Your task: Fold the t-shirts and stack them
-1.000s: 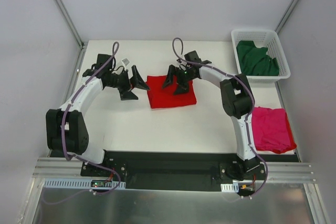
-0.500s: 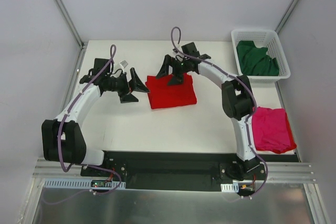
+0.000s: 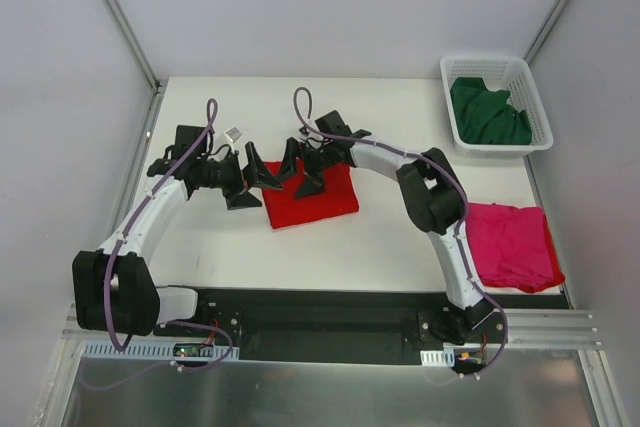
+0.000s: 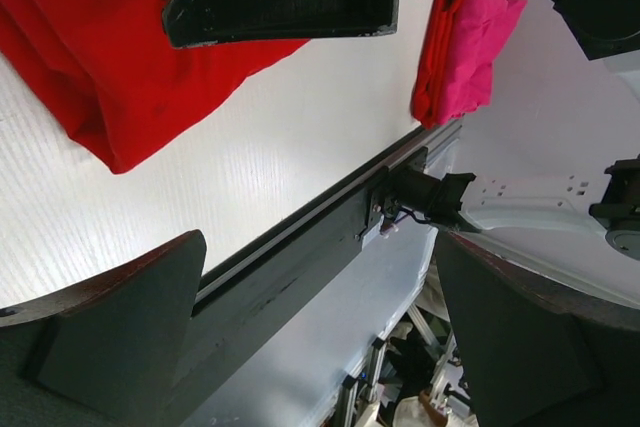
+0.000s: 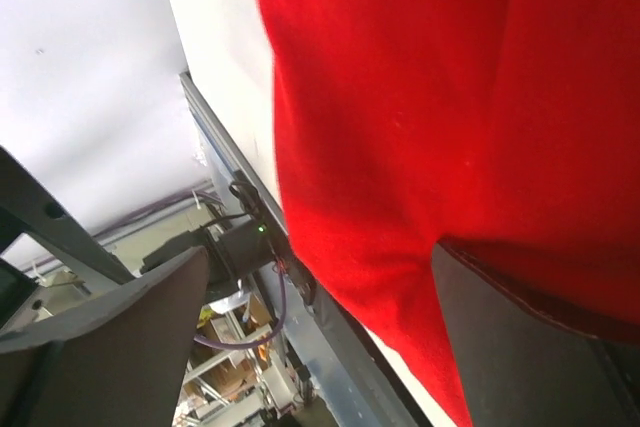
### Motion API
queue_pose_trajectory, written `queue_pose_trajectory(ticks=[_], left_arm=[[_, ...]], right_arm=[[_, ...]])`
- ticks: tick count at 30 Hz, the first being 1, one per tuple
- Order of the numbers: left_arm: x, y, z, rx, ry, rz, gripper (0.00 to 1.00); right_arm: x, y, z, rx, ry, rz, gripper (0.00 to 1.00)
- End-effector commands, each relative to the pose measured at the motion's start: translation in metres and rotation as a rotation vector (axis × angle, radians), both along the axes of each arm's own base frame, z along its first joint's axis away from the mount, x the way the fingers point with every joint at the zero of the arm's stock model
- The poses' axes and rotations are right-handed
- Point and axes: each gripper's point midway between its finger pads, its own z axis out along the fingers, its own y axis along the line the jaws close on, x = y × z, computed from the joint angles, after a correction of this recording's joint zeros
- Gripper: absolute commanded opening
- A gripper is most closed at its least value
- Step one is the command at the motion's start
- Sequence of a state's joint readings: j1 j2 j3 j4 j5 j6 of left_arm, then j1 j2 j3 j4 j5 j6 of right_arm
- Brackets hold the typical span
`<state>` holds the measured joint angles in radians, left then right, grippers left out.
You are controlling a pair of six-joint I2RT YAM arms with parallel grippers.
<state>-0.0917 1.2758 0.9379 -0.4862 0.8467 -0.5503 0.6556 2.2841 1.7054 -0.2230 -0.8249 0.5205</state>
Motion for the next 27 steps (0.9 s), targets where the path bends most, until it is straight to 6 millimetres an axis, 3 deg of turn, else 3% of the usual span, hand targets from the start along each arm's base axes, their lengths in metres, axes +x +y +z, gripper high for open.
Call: queue_pose_trajectory(ticks=[1, 5, 8, 12, 14, 17, 21, 25, 27], left_arm=[[-0.003, 0.0, 0.014, -0.008, -0.038, 0.012, 0.99], [-0.004, 0.002, 0.013, 0.003, -0.043, 0.023, 0.99], [-0.007, 0.003, 0.009, 0.011, -0.034, 0.035, 0.99], [-0.01, 0.016, -0.008, 0.085, -0.001, 0.102, 0.99], [-0.011, 0.026, -0.02, 0.099, 0.041, 0.146, 0.99], [-0.013, 0.04, -0.025, 0.129, 0.061, 0.198, 0.99], [-0.015, 0.056, -0.023, 0.198, 0.058, 0.241, 0.99], [-0.009, 0.054, -0.013, 0.187, 0.05, 0.227, 0.99], [0.0, 0.05, -0.005, 0.165, 0.053, 0.21, 0.99]], right_arm=[[0.011, 0.001, 0.087, 0.098, -0.127, -0.008, 0.96], [-0.001, -0.003, 0.092, 0.103, -0.107, -0.002, 0.96], [-0.014, -0.002, 0.079, 0.104, -0.067, 0.006, 0.96], [-0.034, 0.006, 0.052, 0.08, -0.026, 0.045, 0.96], [-0.04, 0.0, 0.03, 0.026, -0.016, 0.039, 0.96], [-0.039, -0.02, 0.012, -0.063, -0.008, 0.024, 0.96], [-0.023, -0.052, 0.028, -0.16, -0.119, 0.024, 0.96], [-0.006, -0.086, 0.069, -0.208, -0.196, -0.042, 0.96], [-0.002, -0.098, 0.08, -0.206, -0.207, -0.072, 0.96]])
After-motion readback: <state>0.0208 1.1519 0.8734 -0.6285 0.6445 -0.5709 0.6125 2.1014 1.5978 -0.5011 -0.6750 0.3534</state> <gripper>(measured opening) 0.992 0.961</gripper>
